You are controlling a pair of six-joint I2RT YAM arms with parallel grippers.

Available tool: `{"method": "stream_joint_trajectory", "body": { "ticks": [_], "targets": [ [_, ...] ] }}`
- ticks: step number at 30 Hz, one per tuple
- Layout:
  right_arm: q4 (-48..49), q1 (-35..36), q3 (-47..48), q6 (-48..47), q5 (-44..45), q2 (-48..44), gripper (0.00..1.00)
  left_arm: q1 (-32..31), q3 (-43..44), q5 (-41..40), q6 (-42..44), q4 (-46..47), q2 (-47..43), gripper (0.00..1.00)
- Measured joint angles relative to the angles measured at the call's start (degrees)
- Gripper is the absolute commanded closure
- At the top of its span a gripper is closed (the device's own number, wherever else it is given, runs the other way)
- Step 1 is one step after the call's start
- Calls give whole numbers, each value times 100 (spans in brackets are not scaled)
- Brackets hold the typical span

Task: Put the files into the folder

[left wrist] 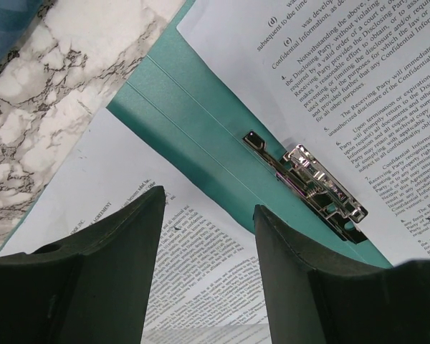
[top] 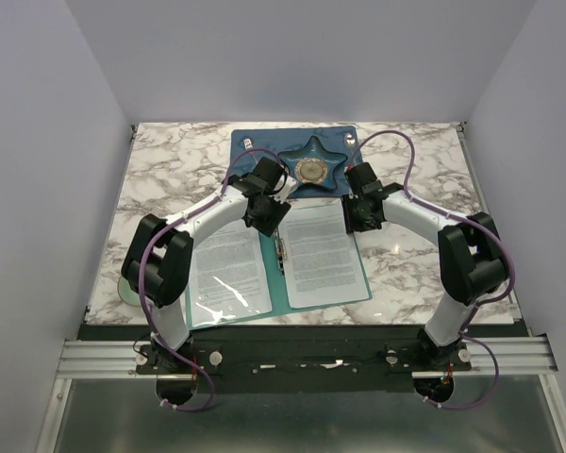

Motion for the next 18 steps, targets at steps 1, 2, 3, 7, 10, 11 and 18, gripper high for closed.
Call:
{"method": "stream_joint_trajectory", "body": {
  "ticks": [1,2,3,7,10,11,18],
  "targets": [
    [-4,0,2,9,50,0,52,0,0,-15,9,0,-2,34],
    [-7,0,0,15,103,-2,52,0,0,-48,17,0,-2,34],
    [-9,0,0,17,146,-7,52,0,0,-81,20,-2,-2,34],
    [-7,0,-20,101,297,-153,52,0,0,-223,17,4,2,34],
    [28,0,-114,168,354,-470,52,0,2,-339,17,13,44,34],
    [46,0,-151,208,363,-590,52,0,2,-367,17,20,63,34],
    [505,0,-706,557,369,-1480,55,-48,9,-494,22,92,435,34]
  ]
}}
